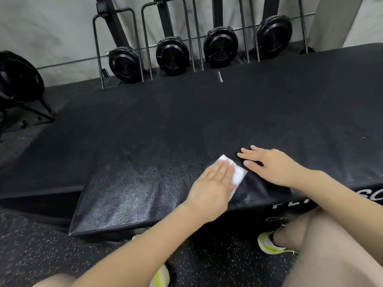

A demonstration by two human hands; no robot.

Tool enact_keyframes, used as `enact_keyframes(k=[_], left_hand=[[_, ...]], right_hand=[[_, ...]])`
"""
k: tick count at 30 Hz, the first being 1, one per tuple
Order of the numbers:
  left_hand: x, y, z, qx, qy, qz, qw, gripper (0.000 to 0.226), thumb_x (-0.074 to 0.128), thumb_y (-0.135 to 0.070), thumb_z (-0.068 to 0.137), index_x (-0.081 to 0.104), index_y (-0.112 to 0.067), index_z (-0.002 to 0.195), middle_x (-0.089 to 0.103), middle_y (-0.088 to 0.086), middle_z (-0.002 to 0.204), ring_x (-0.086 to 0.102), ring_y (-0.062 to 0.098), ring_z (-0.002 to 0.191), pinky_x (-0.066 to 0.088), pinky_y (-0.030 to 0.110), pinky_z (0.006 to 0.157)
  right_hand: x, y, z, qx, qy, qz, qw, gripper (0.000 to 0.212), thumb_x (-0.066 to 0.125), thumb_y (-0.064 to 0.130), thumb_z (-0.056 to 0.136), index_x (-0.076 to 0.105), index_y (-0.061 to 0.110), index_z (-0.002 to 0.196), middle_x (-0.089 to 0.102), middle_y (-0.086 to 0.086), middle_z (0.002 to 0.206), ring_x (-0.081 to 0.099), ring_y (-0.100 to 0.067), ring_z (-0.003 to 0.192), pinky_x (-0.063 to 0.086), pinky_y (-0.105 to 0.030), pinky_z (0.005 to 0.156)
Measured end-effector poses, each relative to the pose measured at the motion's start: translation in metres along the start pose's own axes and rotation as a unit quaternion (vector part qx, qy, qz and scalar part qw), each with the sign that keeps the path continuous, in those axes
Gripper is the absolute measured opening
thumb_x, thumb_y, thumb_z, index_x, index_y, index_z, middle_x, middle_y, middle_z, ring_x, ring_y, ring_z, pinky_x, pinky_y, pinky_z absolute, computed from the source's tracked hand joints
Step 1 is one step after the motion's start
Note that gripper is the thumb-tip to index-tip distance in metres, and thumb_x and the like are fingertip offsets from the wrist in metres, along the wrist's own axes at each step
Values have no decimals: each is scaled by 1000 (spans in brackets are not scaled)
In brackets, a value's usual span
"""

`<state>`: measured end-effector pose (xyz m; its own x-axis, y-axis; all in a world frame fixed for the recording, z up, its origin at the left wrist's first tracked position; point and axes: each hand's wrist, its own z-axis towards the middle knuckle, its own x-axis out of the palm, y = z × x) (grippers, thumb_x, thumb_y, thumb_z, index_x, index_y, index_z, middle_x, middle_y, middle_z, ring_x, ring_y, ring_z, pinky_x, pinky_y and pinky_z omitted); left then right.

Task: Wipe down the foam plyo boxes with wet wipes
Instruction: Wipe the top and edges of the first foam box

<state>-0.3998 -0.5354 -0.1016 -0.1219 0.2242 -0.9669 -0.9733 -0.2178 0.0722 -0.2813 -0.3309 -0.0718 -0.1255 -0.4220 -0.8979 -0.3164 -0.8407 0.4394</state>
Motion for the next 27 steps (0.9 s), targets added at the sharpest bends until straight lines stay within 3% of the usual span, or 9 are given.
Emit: enact_keyframes(k=[3,5,7,9,12,15,17,22,27], left_hand=[[-8,41,19,-49,21,-21,998,48,40,-24,104,36,-4,148,49,14,146,41,31,141,37,40,115],[-6,51,33,-80,36,-26,996,47,34,-24,105,31,-5,147,44,13,144,38,32,139,38,44,114],[-3,40,38,-109,54,-57,991,54,17,-32,104,27,-7,151,33,11,153,24,31,146,26,45,120],[-1,21,35,-79,69,-72,992,63,7,-38,102,18,-10,158,20,8,164,9,30,153,11,44,125],[-4,11,24,1,95,-68,993,58,12,-38,109,7,-19,163,5,2,170,-3,23,156,-3,38,124],[-8,29,19,28,132,-95,986,56,12,-41,110,0,-27,162,-3,-10,169,-12,10,154,-9,31,124],[-12,44,23,8,139,-103,985,55,12,-41,110,1,-27,162,0,-10,169,-9,9,154,-4,34,126],[-10,43,54,-130,134,-97,978,57,17,-33,109,7,-13,161,5,2,169,-3,20,156,0,44,126],[-21,18,47,-81,145,-143,976,57,20,-40,109,15,-14,160,11,2,168,-1,21,155,-4,39,125]], right_hand=[[-2,1,1,-6,6,-13,1000,39,41,35,106,48,38,144,36,22,153,25,-5,148,30,-23,112],[-2,3,2,3,6,-15,1000,39,40,34,106,49,38,144,38,22,153,26,-6,147,31,-29,115],[-3,5,3,11,5,-17,1000,39,40,35,107,49,39,144,38,21,152,27,-7,147,30,-32,116],[-3,6,2,10,2,-20,1000,39,40,34,106,48,40,144,39,20,153,28,-7,147,31,-33,116],[-2,5,1,6,-2,-12,1000,39,40,35,106,48,41,144,39,20,152,28,-7,147,32,-34,115],[-1,2,1,1,0,-12,1000,40,39,37,106,46,41,145,36,22,154,24,-5,148,28,-32,117],[0,1,1,-1,0,-10,1000,40,38,35,106,44,41,146,35,22,154,24,-5,148,25,-31,119],[3,1,1,-2,-9,-14,1000,41,40,35,106,43,40,147,33,23,154,22,-4,149,22,-30,120],[1,-3,2,-18,-7,-14,1000,42,42,39,105,43,41,147,35,24,153,22,-2,148,23,-27,120]])
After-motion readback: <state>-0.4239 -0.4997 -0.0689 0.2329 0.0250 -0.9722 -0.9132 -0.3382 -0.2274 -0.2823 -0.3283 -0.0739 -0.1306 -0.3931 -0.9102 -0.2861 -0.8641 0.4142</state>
